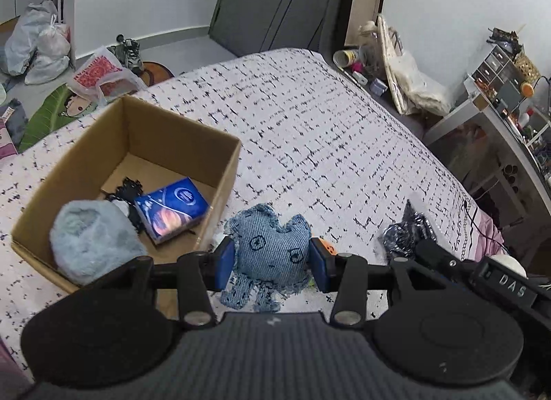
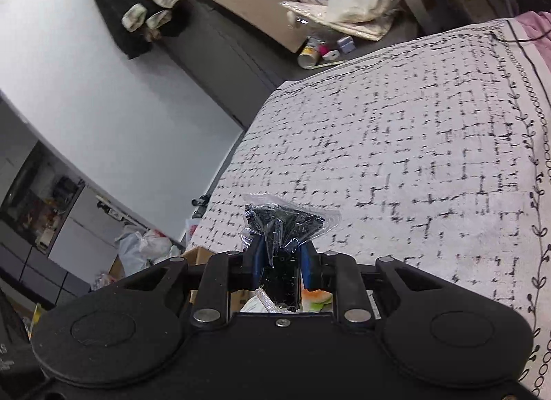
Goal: Organize soft objects
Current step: 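Carry the denim plush in the left gripper over the box while the right gripper carries the black bag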
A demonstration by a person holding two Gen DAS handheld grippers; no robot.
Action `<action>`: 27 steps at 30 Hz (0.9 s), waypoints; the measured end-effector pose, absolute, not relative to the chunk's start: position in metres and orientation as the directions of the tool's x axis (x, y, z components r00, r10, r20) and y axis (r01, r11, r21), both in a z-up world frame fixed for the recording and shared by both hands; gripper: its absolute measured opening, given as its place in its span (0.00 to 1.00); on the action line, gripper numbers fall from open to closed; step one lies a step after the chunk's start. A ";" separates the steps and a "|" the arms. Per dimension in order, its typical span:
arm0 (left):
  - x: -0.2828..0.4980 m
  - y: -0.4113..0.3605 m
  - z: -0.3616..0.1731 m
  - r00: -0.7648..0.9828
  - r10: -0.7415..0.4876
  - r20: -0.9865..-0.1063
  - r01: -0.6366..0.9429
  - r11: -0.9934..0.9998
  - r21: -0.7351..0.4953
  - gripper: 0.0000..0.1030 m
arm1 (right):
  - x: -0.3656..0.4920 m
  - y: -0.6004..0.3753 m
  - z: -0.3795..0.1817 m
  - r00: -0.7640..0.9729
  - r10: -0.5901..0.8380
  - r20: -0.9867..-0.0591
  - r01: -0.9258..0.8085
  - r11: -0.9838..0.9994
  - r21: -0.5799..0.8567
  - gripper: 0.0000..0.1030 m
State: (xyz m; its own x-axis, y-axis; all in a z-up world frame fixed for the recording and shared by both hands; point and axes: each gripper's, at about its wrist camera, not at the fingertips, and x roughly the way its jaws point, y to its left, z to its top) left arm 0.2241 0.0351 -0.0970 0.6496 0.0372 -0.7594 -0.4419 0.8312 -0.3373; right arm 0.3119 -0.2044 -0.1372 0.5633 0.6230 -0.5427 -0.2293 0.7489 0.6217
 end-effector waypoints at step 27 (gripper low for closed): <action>0.198 0.114 -0.081 0.670 0.091 -0.737 -0.492 0.798 -0.348 0.44 | 0.285 -0.146 -0.113 0.552 0.661 -0.508 -0.373 0.741 0.558 0.21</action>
